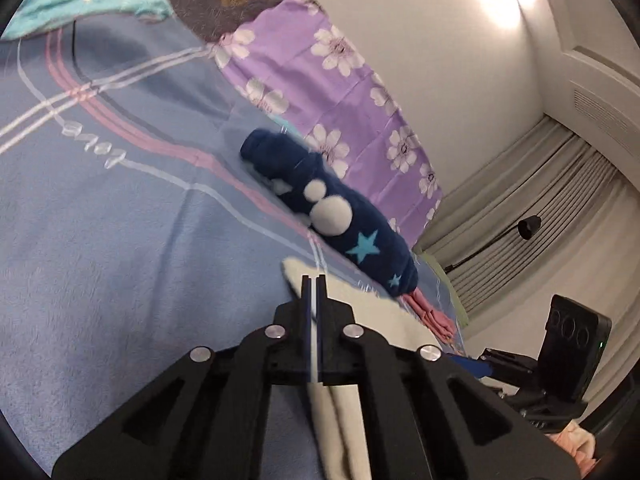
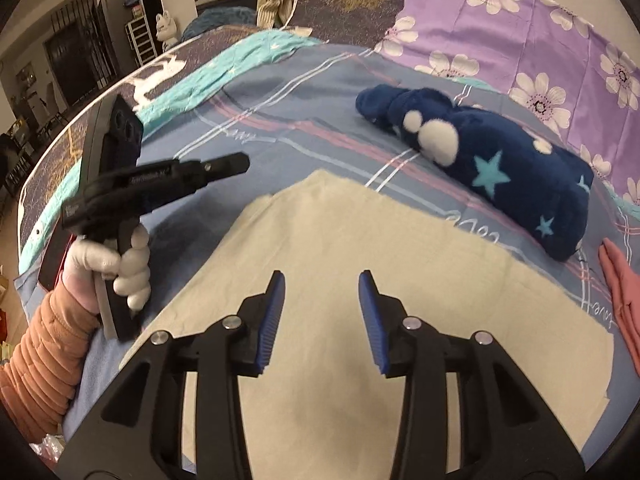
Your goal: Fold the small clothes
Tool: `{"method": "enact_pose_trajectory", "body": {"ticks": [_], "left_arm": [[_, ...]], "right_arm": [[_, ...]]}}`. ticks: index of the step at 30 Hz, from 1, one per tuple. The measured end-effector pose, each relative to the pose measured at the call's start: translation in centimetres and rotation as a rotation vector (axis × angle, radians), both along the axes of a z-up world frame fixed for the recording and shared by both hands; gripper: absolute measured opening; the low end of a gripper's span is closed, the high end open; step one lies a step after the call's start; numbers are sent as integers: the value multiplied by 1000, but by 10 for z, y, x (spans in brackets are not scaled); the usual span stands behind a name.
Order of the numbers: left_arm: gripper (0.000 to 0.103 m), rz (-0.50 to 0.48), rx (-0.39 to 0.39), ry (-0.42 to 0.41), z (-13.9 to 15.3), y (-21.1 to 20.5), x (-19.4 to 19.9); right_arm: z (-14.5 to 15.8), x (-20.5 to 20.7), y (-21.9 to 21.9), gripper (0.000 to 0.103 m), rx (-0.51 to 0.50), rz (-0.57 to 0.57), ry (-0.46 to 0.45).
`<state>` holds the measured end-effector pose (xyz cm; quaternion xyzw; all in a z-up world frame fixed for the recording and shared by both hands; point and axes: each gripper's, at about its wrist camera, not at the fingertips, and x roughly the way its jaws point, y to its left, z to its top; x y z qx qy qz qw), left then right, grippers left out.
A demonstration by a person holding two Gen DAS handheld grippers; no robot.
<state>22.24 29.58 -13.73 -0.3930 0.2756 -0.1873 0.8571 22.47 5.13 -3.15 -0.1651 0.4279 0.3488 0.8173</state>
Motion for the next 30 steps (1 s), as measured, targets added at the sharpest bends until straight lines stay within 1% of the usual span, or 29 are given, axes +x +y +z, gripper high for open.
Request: {"method": "enact_pose_trajectory", "body": {"ticks": [1,2,3,5,6,7,8,9,10,11,12,13,15,17,18,19,20,22,23,24,26,27,28,30], "left_arm": [[25,-29,-2,32,-4,-1,1],[34,-57,3,69,-7,-4,3],[39,-94,18,103,-10,-9,5],[39,-130,53,115,-9,-16,7],[35,-146,60,109,-7,-20,8],[25,-161,55,101,-7,-22,11],[6,-160,50,88,-7,-24,18],[5,-144,49,66,-3,-25,24],[2,-114,51,11,2,-24,23],[2,-97,46,-53,9,-24,21],[0,-83,52,-109,16,-24,16],[0,-66,80,-131,21,-23,11],[0,-22,101,-116,20,-12,6],[0,21,70,-76,11,1,2],[0,24,57,-54,7,5,0],[2,20,47,-25,3,8,0],[7,11,44,-2,1,10,-1],[34,-16,50,35,-1,10,-3],[40,-36,53,50,-2,10,-4],[46,-80,53,60,-2,5,-3],[47,-150,60,82,-6,-6,1],[47,-168,75,100,-11,-13,5],[47,-171,94,106,-12,-18,7],[47,-175,89,97,-12,-18,7]], "right_arm": [[-3,-4,4,39,-6,18,5],[-7,-13,11,40,-15,48,3],[-11,-20,15,41,-25,70,-3],[-19,-33,20,43,-34,100,-2],[-23,-37,21,43,-28,107,16],[-28,-40,21,43,-22,112,38],[-35,-43,19,43,-17,117,61],[-40,-45,19,43,-15,119,70],[-44,-48,19,43,-13,121,72],[-48,-53,18,44,-10,119,63],[-49,-56,16,44,-1,115,51],[-50,-59,16,44,6,111,48],[-50,-63,15,44,9,111,39],[-46,-72,17,44,4,132,3],[-43,-77,18,44,3,147,-14],[-42,-80,18,44,4,159,-27],[-39,-86,19,45,5,175,-45],[-38,-91,20,45,-1,197,-61],[-39,-94,21,45,-7,198,-64],[-39,-95,21,45,-7,196,-62],[-41,-104,19,45,0,196,-57],[-42,-112,19,45,-5,209,-71],[-43,-117,20,45,-14,223,-89],[-47,-137,23,45,-51,272,-167]]}}
